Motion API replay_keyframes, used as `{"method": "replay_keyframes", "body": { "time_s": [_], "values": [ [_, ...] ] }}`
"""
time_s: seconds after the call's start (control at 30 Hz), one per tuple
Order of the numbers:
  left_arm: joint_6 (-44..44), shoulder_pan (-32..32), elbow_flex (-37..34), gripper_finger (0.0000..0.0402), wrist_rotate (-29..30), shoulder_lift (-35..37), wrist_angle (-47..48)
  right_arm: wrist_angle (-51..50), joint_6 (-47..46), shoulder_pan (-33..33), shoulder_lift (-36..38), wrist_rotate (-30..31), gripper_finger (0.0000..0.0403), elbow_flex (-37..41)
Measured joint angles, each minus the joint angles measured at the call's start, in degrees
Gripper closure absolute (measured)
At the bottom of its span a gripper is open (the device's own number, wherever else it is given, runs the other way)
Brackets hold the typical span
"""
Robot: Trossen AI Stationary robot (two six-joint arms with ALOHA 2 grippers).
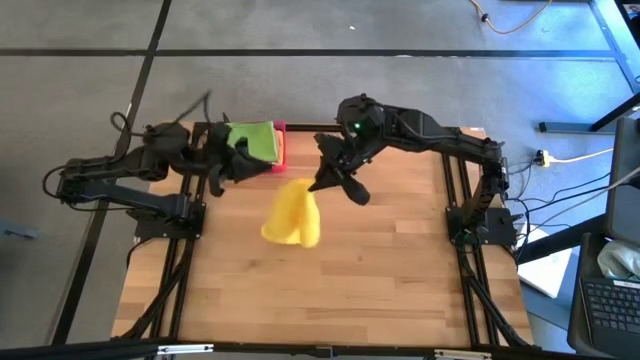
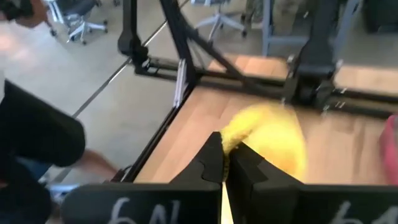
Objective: Fold microfiber towels
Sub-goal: Fold the yellow microfiber towel
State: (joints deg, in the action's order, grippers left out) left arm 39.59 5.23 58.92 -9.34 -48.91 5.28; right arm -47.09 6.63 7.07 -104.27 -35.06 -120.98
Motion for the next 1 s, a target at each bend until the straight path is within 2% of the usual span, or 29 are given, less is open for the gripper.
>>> {"method": "replay_keyframes", "body": {
  "time_s": [0.13,0.23,0.47,0.6,0.77,0.9,1.0],
  "values": [
    [-4.5,0.0,0.1,0.0401,6.9,0.5,-4.0,-3.2,0.4,0.0,0.0,-0.9,0.0396,0.0],
    [-5.7,0.0,0.1,0.0392,9.2,0.5,-3.4,-3.0,0.3,0.0,0.0,-0.8,0.0396,0.0],
    [-3.9,-1.8,0.6,0.0318,8.3,-6.9,-6.4,-2.6,-0.2,0.0,-0.1,-0.8,0.0396,0.0],
    [-8.0,-3.3,6.3,0.0273,8.1,-13.5,-6.5,-2.6,-0.1,0.0,-0.1,-0.9,0.0396,0.0],
    [-12.3,-2.7,14.7,0.0238,1.4,-20.8,-1.0,-3.2,-0.1,0.0,-0.1,-1.3,0.0396,0.0],
    [-13.3,-2.5,20.8,0.0234,-6.7,-24.8,7.6,-3.7,-0.1,0.0,-0.1,-1.3,0.0396,0.1],
    [-16.7,-2.5,24.5,0.0235,-8.4,-26.6,14.0,-4.2,-0.1,0.0,-0.1,-1.5,0.0396,0.1]
  ]
}}
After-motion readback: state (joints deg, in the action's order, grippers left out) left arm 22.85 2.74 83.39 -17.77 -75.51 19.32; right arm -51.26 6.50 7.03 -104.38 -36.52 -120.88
